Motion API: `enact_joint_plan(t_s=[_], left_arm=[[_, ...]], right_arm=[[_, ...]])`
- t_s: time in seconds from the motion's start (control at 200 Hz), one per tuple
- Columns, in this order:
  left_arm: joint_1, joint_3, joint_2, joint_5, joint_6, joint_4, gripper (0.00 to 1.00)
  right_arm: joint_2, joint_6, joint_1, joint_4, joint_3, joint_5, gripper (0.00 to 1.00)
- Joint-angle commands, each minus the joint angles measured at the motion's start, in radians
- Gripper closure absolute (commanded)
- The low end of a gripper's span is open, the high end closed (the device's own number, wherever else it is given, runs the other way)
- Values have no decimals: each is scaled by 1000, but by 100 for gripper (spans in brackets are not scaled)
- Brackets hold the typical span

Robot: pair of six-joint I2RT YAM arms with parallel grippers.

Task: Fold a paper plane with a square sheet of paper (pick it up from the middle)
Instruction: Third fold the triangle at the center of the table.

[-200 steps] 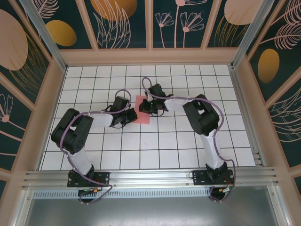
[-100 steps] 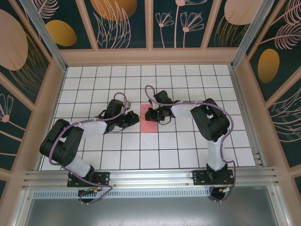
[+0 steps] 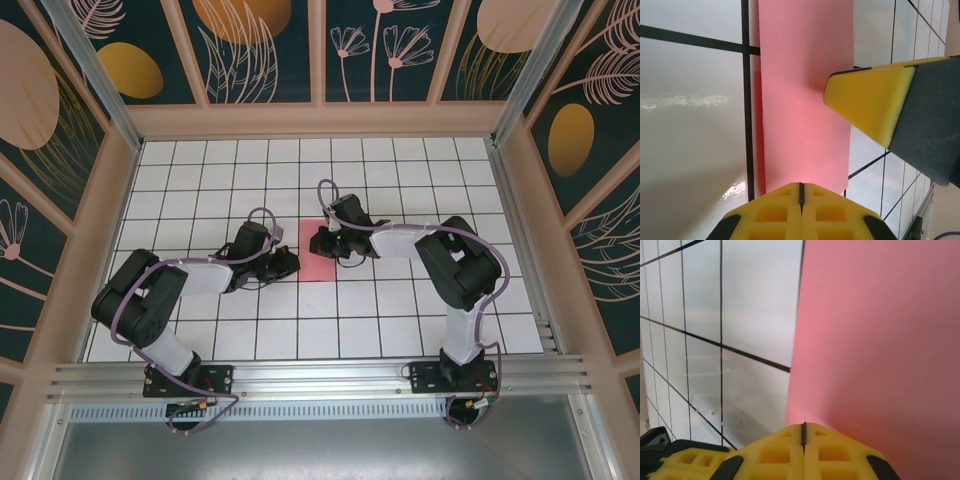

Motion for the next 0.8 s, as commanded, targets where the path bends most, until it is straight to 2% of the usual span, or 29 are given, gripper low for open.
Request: enact_joint_plan(t_s=[0.0,0.205,0.555,0.796], left_arm=[[-22,-17,-8,19,-29,64,97],[-47,-18,38,-5,-54,81,98],[-47,-26,82,-94,-67,-2,100],[-47,-30,82,-108,-67,-32,100]], right_arm=[[-34,47,26,47,-37,3,98],[-18,86,44,73,-68,-15,99],[16,99,49,89,-85,-29,100],[24,114,61,86,-87,-60,100]])
